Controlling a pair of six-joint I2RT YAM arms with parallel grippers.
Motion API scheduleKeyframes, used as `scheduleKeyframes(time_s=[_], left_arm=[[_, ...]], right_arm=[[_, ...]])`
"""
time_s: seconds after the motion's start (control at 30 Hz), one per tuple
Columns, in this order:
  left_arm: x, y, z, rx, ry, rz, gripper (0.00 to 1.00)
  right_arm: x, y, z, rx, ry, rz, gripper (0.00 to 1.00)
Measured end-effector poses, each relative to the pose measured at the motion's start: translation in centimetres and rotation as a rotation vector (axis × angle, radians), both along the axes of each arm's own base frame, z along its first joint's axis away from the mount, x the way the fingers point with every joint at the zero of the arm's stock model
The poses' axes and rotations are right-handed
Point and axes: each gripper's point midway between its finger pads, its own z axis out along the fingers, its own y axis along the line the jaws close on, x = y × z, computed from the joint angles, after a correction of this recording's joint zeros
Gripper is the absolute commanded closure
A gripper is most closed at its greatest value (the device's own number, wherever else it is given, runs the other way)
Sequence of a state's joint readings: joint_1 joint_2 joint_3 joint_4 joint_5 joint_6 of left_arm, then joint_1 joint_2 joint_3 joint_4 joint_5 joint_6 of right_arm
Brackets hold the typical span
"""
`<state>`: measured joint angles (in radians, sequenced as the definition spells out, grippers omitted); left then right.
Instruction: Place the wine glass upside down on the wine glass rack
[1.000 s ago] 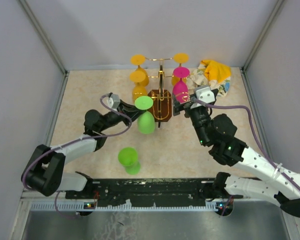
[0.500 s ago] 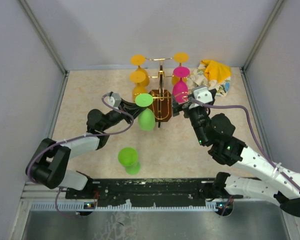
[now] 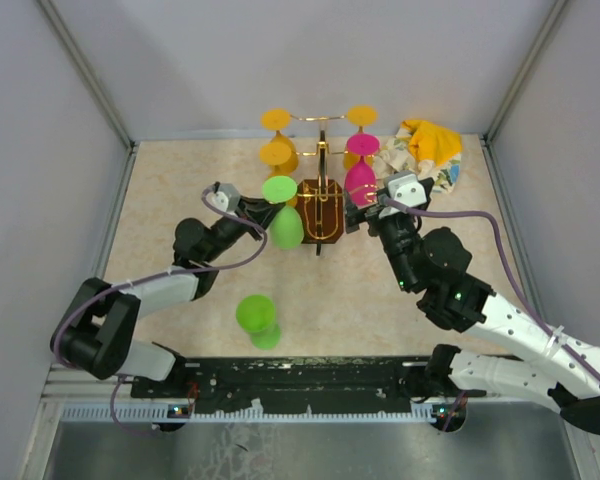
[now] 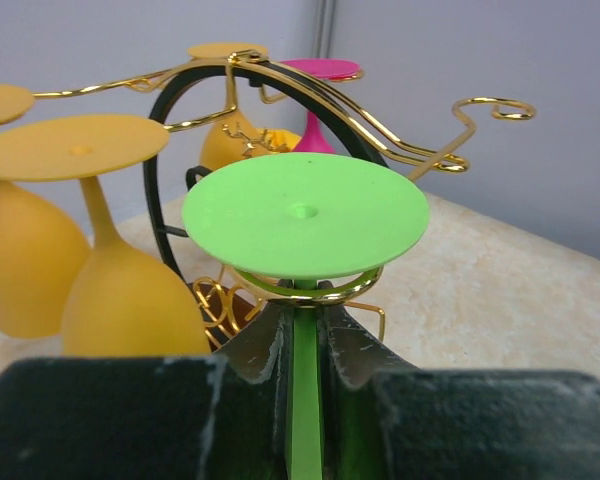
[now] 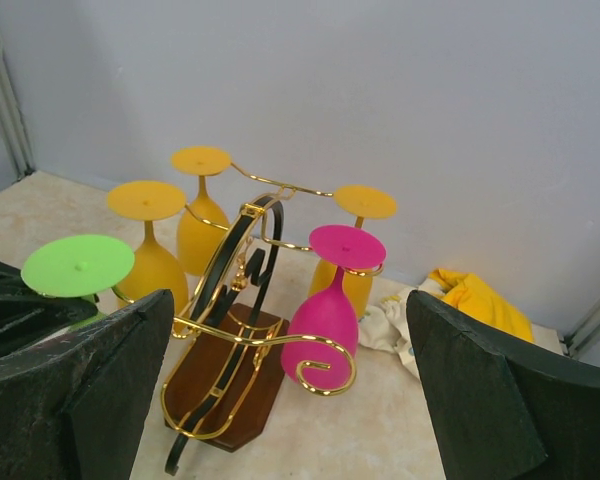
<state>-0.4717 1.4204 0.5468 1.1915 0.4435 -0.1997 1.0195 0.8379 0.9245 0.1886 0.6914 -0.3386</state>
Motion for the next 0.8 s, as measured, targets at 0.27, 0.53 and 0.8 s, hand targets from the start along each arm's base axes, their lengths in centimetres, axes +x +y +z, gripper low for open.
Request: scheduleKeyframes(time_s=[0.27, 0.53, 0.8], left_arm=[[-0.5, 2.5, 1.5, 0.012, -0.056, 0.124, 1.0], [-1.6, 3.7, 1.9, 0.035, -0.087, 0.159, 1.0], [-1.3, 3.5, 0.6, 0.035, -0.072, 0.156, 1.0]], right_arm=[[0.0, 0.1, -0.1, -0.003, 0.002, 0.004, 0.01], [0.0, 0.1, -0.3, -0.01, 0.007, 0.006, 0.01], [-0.1, 0.0, -0.5, -0.015, 0.016, 0.009, 0.01]])
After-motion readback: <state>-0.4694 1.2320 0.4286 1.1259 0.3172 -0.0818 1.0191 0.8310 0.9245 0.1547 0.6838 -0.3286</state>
